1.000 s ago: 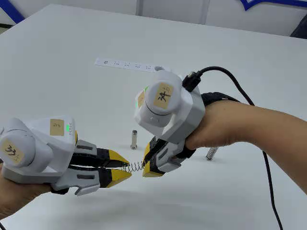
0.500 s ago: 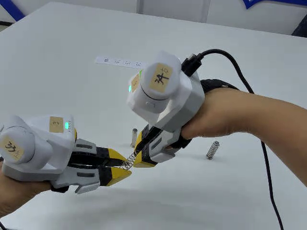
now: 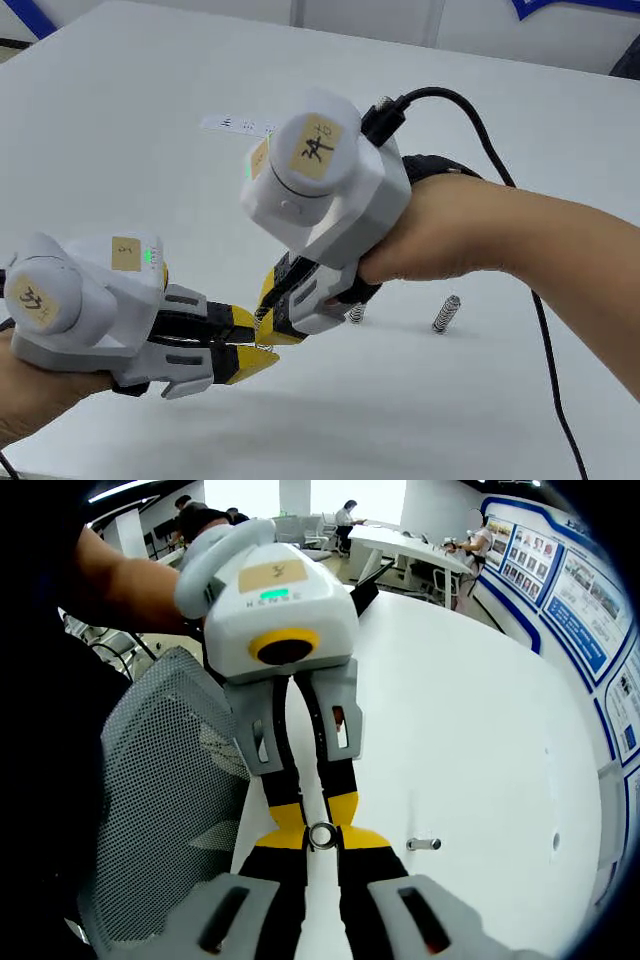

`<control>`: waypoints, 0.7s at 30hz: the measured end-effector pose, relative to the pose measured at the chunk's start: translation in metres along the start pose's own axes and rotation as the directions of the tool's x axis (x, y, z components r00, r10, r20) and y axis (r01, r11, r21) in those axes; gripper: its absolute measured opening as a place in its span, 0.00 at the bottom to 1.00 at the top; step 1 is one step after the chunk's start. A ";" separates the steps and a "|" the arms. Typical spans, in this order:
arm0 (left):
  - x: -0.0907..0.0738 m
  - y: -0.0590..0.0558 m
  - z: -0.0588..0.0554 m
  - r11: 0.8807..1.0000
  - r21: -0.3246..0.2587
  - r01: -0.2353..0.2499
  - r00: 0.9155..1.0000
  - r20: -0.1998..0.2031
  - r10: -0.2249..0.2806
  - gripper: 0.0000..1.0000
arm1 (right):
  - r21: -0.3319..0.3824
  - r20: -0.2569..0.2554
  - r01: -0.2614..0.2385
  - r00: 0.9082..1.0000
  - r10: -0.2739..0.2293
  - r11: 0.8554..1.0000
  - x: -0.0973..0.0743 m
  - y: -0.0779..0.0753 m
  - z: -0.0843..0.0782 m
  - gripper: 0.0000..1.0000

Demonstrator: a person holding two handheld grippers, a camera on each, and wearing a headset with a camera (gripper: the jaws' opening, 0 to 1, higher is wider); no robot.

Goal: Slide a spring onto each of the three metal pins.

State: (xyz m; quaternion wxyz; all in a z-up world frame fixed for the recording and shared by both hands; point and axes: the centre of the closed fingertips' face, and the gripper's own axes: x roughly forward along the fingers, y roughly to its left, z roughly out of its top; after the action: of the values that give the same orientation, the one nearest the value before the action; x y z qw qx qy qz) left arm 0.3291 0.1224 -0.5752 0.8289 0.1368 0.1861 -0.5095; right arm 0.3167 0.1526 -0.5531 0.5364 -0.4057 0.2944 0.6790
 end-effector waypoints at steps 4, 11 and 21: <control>-0.001 0.003 0.001 1.000 -0.005 -0.011 1.000 0.005 0.011 0.11 | 0.002 -0.001 0.003 1.000 -0.003 1.000 -0.002 -0.002 0.000 0.12; -0.005 0.009 0.004 0.999 -0.021 -0.038 0.999 0.018 0.039 0.17 | 0.002 -0.013 0.007 1.000 -0.007 1.000 -0.002 -0.006 -0.004 0.12; -0.015 0.015 0.001 0.996 -0.043 -0.084 0.996 0.019 0.085 0.28 | 0.016 -0.024 0.036 0.999 -0.036 0.999 -0.011 -0.020 -0.012 0.12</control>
State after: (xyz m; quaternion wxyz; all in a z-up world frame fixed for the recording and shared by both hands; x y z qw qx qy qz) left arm 0.3366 0.1403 -0.5677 0.8542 0.1219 0.1823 -0.4714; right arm 0.3399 0.1424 -0.5488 0.5482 -0.4147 0.2990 0.6619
